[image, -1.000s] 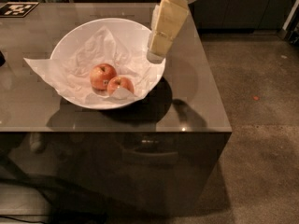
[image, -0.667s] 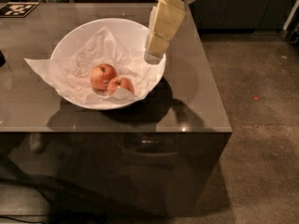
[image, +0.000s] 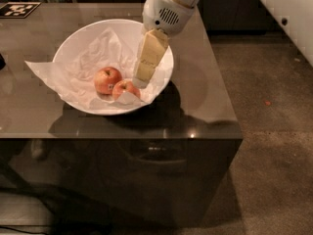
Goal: Pick apple from white bowl
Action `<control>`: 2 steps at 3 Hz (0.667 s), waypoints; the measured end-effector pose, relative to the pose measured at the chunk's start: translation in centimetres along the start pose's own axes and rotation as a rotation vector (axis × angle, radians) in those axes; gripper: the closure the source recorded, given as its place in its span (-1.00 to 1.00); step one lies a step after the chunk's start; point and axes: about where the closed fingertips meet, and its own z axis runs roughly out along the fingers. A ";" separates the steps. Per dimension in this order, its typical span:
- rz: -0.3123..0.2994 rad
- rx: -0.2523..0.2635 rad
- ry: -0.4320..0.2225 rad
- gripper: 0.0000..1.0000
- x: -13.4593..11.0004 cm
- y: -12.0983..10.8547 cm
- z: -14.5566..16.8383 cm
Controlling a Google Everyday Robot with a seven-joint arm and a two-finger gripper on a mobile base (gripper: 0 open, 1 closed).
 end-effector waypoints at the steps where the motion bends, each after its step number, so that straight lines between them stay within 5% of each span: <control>1: 0.002 -0.003 -0.002 -1.00 0.0 -0.1 0.3; 2: 0.011 0.024 -0.008 -1.00 -0.5 0.3 1.1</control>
Offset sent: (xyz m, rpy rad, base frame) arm -0.0092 0.0177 -0.0163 0.0072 -0.0387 -0.0540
